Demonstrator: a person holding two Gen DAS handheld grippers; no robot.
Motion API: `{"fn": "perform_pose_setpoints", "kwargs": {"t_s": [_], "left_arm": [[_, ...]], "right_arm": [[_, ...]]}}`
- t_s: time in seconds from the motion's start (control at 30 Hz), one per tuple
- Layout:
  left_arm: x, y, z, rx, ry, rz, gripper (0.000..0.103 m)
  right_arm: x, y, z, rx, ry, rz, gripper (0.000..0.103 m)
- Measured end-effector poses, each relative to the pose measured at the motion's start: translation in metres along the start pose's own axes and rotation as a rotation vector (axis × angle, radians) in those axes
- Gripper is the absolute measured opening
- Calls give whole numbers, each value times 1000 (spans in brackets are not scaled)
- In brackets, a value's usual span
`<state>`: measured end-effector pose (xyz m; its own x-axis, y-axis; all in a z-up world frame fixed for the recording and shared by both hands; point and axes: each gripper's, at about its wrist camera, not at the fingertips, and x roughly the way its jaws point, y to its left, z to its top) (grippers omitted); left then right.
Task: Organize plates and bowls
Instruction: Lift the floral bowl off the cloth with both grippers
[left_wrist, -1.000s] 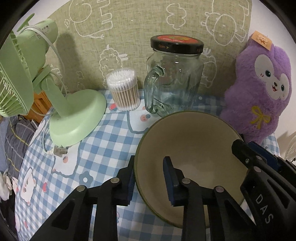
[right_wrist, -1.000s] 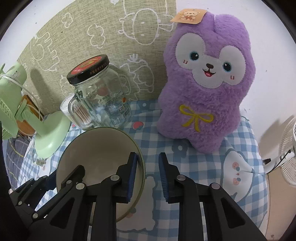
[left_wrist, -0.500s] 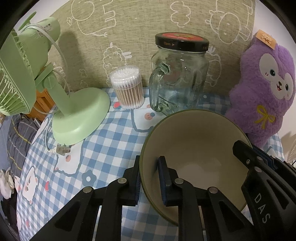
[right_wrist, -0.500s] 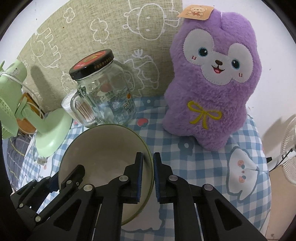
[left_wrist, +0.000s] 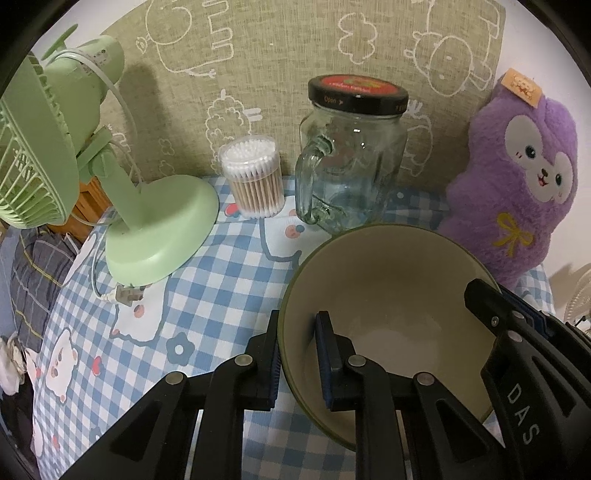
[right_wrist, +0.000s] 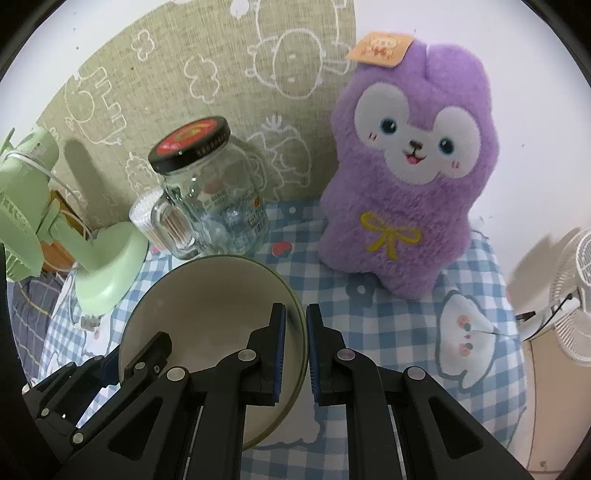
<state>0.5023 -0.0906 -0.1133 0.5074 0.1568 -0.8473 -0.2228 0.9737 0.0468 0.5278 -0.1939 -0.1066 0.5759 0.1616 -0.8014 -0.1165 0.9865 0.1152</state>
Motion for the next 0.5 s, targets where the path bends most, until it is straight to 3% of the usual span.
{"fn": "perform_pose_setpoints", "kwargs": {"t_s": [0.5], "left_arm": [[-51, 7, 3, 27, -67, -22, 15]], "right_arm": [[-63, 12, 2, 2, -55, -37, 15]]}}
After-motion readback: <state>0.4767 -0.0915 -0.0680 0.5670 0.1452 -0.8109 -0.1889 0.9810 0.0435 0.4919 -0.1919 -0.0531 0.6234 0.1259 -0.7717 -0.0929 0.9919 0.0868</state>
